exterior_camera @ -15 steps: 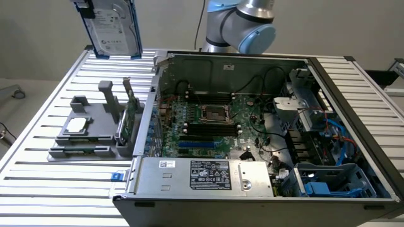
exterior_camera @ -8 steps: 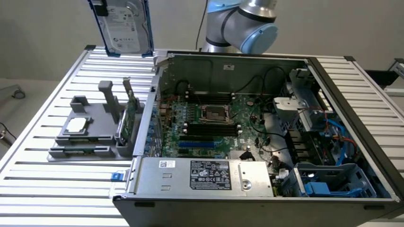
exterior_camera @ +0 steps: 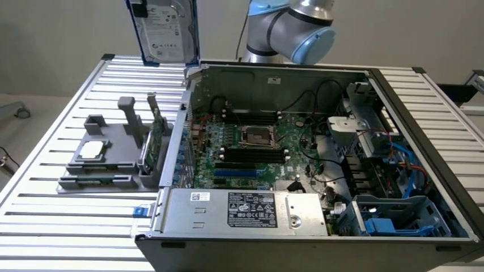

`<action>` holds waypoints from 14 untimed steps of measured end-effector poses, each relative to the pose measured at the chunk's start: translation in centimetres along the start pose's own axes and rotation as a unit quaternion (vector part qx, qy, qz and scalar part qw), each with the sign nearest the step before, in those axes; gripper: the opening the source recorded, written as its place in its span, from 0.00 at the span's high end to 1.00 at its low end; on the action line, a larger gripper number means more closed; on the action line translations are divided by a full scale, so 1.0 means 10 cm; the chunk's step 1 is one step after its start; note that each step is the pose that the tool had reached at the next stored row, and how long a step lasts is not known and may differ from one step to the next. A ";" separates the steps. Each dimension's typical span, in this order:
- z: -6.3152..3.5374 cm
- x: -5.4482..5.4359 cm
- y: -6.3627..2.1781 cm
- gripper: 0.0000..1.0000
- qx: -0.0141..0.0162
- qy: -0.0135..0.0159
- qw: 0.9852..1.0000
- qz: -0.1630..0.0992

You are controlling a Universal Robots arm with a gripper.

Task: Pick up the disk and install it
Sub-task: 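Pick up the disk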

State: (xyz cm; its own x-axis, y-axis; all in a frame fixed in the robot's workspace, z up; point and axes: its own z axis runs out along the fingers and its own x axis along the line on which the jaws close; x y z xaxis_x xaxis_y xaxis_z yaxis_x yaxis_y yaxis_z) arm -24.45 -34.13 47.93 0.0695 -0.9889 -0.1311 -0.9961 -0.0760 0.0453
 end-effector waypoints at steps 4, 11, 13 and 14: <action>-0.035 0.05 -0.162 0.67 0.000 -0.002 1.000 0.000; -0.064 0.16 -0.391 0.67 0.000 -0.008 1.000 0.000; -0.071 0.20 -0.449 0.67 0.000 -0.008 1.000 0.000; -0.076 0.22 -0.481 0.67 0.000 -0.008 1.000 0.000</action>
State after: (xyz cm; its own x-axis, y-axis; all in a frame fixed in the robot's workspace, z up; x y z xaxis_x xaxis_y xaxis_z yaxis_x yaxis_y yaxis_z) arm -19.46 -36.07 48.17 0.0694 -0.9866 -0.1478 -0.9960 -0.0768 0.0449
